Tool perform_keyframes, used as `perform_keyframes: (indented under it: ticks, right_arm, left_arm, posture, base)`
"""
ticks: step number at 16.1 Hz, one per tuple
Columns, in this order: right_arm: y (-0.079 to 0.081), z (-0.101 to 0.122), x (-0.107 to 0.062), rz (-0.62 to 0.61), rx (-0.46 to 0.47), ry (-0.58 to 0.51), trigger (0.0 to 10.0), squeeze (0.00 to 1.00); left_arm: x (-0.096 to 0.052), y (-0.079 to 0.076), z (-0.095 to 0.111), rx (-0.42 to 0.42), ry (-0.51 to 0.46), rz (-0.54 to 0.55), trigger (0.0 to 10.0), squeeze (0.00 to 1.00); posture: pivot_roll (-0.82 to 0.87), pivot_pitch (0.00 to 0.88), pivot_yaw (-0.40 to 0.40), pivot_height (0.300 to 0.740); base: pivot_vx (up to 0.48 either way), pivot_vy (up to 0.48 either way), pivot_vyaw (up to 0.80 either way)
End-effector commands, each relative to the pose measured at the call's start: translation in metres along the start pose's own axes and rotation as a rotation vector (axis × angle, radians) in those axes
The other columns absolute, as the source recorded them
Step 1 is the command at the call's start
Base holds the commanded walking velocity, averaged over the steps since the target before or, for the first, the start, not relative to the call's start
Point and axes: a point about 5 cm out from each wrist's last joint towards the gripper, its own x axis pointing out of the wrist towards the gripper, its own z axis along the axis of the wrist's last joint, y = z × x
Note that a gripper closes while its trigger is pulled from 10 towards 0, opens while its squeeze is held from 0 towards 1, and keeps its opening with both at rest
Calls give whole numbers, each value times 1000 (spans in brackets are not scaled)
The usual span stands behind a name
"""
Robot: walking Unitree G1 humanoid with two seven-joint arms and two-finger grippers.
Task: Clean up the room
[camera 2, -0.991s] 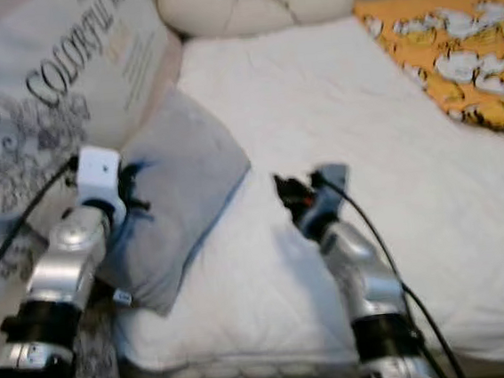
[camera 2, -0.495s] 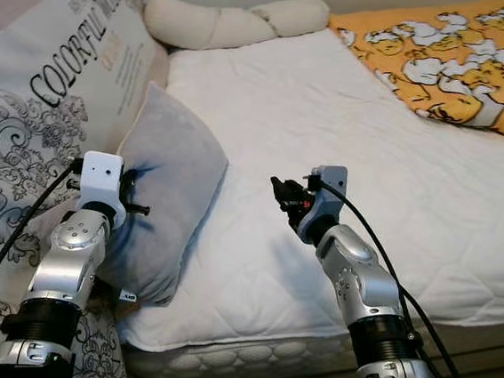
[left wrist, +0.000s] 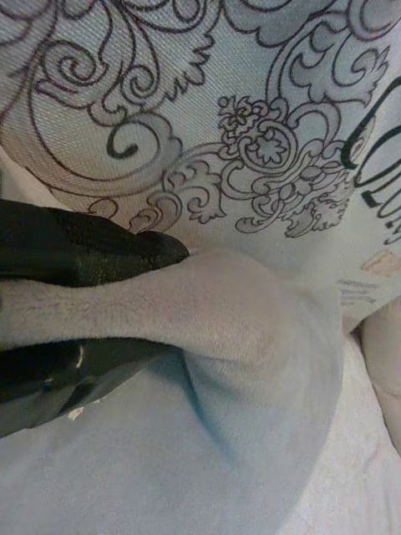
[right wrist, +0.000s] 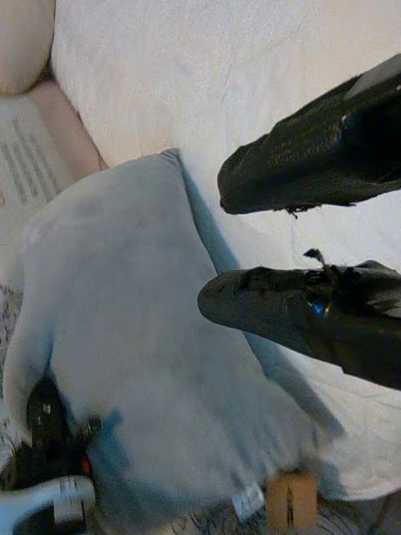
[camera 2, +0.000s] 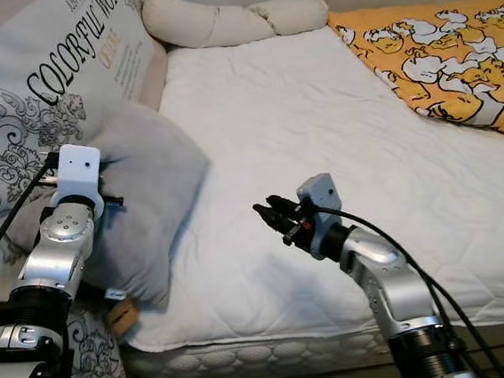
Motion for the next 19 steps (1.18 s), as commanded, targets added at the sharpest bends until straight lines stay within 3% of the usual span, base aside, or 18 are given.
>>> perform_keyframes:
  ticks: [1, 5, 6, 7, 8, 10, 12, 14, 15, 18, 19]
  right_arm:
    - [4, 5, -3, 52, -12, -21, 10000, 0]
    - [7, 11, -10, 126, -31, -41, 10000, 0]
    - [6, 13, -11, 133, -32, -56, 10000, 0]
    - [6, 15, -14, 145, -24, -67, 10000, 0]
    - [6, 16, -15, 154, -19, -71, 10000, 0]
    - [7, 16, -20, 143, -13, -88, 10000, 0]
    - [6, 14, -20, 109, -3, -114, 10000, 0]
    - [9, 12, -19, 102, 45, -136, 10000, 0]
    - [10, 12, -20, 103, 53, -138, 10000, 0]
    - [3, 9, -24, -13, 43, -154, 10000, 0]
    - [-4, 6, -26, -100, 66, -155, 10000, 0]
  left_arm:
    - [0, 7, 4, -19, -6, 52, 10000, 0]
    - [-8, 0, -20, -92, 138, 61, 10000, 0]
    - [-11, 0, -26, -89, 160, 58, 10000, 290]
    - [-13, 1, -28, -81, 163, 57, 10000, 976]
    - [-14, 3, -26, -97, 142, 52, 10000, 1000]
    - [-18, 13, -7, -109, -33, -8, 10000, 1000]
    - [-26, 17, 7, -89, -145, -53, 10000, 1000]
    - [-32, 21, 11, -2, -186, -96, 10000, 1000]
    - [-33, 22, 11, -2, -192, -98, 10000, 1000]
    - [-47, 29, 25, -82, -304, -84, 10000, 1000]
    - [-55, 24, 34, -155, -344, -131, 10000, 1000]
  posture:
    - [-99, 0, 61, 740]
    - [-94, 0, 59, 740]
    - [-95, 0, 61, 740]
    - [-95, 0, 62, 740]
    - [-95, 0, 62, 740]
    - [-80, 0, 54, 740]
    - [-68, 0, 51, 740]
    - [-56, 0, 44, 740]
    - [-53, 0, 39, 740]
    - [-49, 0, 20, 740]
    - [-40, 0, -10, 740]
  base:
    - [0, 0, 0]
    - [0, 0, 0]
    - [0, 0, 0]
    - [0, 0, 0]
    - [0, 0, 0]
    - [0, 0, 0]
    - [0, 0, 0]
    - [0, 0, 0]
    - [0, 0, 0]
    - [0, 0, 0]
    - [0, 0, 0]
